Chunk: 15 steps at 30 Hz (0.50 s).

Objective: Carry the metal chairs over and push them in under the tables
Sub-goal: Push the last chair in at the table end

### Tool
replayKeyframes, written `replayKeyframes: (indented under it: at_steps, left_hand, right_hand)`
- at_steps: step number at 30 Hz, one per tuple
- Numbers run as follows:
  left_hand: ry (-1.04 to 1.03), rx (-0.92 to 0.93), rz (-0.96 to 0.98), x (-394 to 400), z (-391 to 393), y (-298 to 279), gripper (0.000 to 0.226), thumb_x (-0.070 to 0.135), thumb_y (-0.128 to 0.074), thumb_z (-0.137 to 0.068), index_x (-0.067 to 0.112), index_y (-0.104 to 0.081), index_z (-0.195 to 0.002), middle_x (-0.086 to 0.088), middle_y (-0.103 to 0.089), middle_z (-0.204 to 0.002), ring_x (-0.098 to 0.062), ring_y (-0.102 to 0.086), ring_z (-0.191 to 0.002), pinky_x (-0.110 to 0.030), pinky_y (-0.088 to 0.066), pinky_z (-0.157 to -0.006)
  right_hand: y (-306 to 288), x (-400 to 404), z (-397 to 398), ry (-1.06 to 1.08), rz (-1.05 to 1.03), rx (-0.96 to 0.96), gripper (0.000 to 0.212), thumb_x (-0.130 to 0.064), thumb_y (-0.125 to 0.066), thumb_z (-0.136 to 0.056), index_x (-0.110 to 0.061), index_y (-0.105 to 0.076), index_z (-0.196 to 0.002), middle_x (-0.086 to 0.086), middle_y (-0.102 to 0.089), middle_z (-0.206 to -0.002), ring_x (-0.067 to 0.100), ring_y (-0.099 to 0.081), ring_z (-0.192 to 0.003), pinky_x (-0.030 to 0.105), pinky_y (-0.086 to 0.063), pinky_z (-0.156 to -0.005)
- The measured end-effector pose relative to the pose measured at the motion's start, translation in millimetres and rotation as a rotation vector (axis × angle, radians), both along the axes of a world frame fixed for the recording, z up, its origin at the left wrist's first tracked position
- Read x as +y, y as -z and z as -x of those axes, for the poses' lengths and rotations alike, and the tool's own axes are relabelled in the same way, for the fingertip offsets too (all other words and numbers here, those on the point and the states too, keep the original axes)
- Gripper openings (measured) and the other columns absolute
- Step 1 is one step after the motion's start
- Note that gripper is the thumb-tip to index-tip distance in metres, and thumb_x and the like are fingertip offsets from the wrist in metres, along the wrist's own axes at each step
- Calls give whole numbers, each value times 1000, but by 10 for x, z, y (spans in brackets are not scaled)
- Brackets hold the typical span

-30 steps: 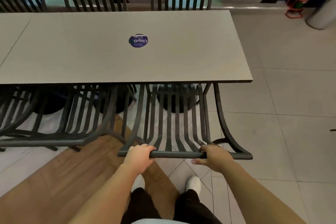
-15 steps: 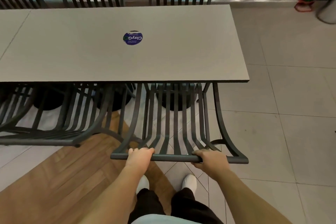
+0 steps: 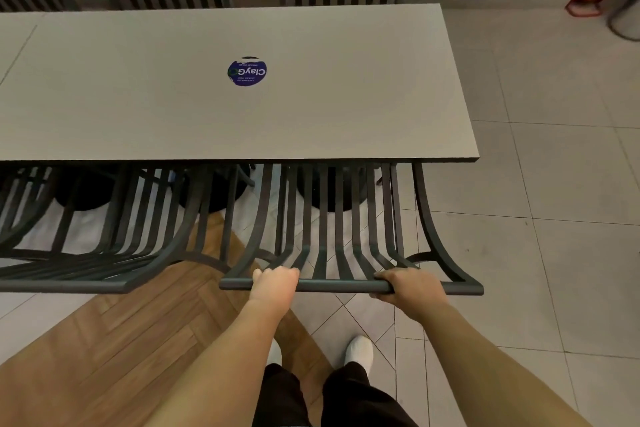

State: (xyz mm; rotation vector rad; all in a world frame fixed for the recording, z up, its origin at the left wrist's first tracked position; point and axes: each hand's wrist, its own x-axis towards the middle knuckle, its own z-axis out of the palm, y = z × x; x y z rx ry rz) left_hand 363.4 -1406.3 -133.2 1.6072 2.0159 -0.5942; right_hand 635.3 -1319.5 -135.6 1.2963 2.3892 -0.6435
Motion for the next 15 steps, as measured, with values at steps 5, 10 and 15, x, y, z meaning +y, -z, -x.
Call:
replayKeyframes:
  at_steps: [5,10,15]
  left_hand:
    - [-8,-16,12,-17,21,36,49,8,-65,-99,26,-52,-143,-3,-64,-131,-29,-60,-122,-49,-36,-113]
    - [-9,-19,10,-10,26,10,49,9,-65,-99,26,-52,-143,-3,-64,-131,-28,-61,-121,-49,-37,-112]
    - [21,1,-31,-55,91,-42,46,11,-60,-102,26,-51,-145,-3,-65,-131,-26,-64,-118,-44,-43,-109]
  right_hand:
    - [34,4,7,-19,-16,-31,52,-65,-52,-97,-41,-54,-143,-15,-68,-125,9,-64,-110,29,-56,-92]
    - [19,18,29,-15,7,-28,53,-67,-52,-96,-42,-54,-143,-15,-68,-124,9,-63,-112,30,-55,-92]
    - [-5,-14,85,4,5,-41,55,-70,-52,-95,-42,-55,-142,-14,-68,-120,9,-63,-109,27,-54,-87]
